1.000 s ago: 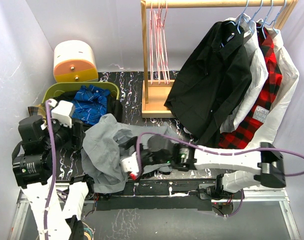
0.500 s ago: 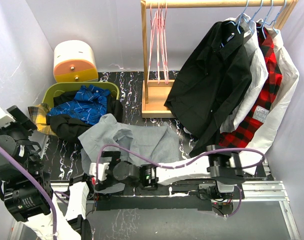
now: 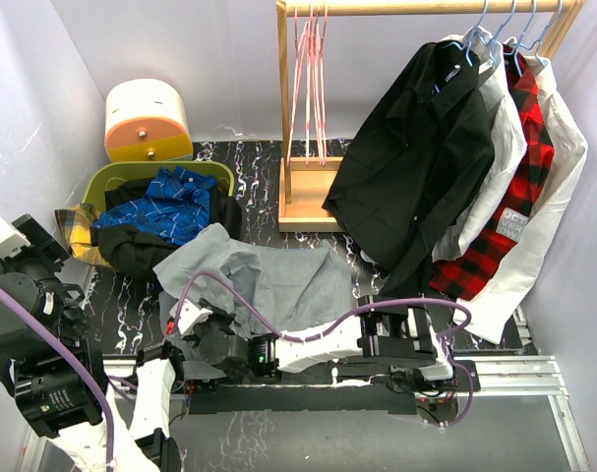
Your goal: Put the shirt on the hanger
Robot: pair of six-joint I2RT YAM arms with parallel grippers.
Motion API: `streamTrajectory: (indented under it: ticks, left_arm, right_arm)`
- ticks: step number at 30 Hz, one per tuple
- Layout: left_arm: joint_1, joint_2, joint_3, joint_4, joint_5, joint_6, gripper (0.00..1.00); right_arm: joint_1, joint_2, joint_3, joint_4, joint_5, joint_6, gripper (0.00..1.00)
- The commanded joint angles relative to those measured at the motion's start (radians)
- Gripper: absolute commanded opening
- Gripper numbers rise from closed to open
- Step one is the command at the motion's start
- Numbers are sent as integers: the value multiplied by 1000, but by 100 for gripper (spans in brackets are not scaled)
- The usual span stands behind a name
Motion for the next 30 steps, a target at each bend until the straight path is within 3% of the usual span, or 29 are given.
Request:
streamTrajectory:
  ticks: [1, 6, 11, 14, 19, 25, 28, 30]
  left_arm:
    - [-19, -12, -17, 17, 29, 62, 60]
    - [-80, 9, -9, -156, 450, 230, 61]
    - [-87, 148, 8, -499, 879, 447, 63]
    - [-86, 192, -17, -665, 1069, 618, 63]
    - [-86, 199, -143, -675, 1085, 759, 64]
    - [-92, 273, -153, -675, 1175, 809, 64]
    - [-149, 310, -128, -675, 1222, 780, 67]
    - [-243, 348, -120, -674, 1209, 733, 68]
  right_arm:
    - [-2, -54, -4, 196, 154, -15, 8]
    - [-34, -236, -42, 210, 182, 56, 8]
    - [-209, -514, -95, -134, 171, 577, 8]
    - [-318, -655, -223, -202, 201, 758, 8]
    - [-482, -821, -351, -420, 288, 1034, 8]
    - [-579, -849, -414, -668, 289, 1287, 8]
    - [-651, -826, -445, -732, 256, 1389, 8]
    - [-719, -792, -453, -733, 209, 1404, 8]
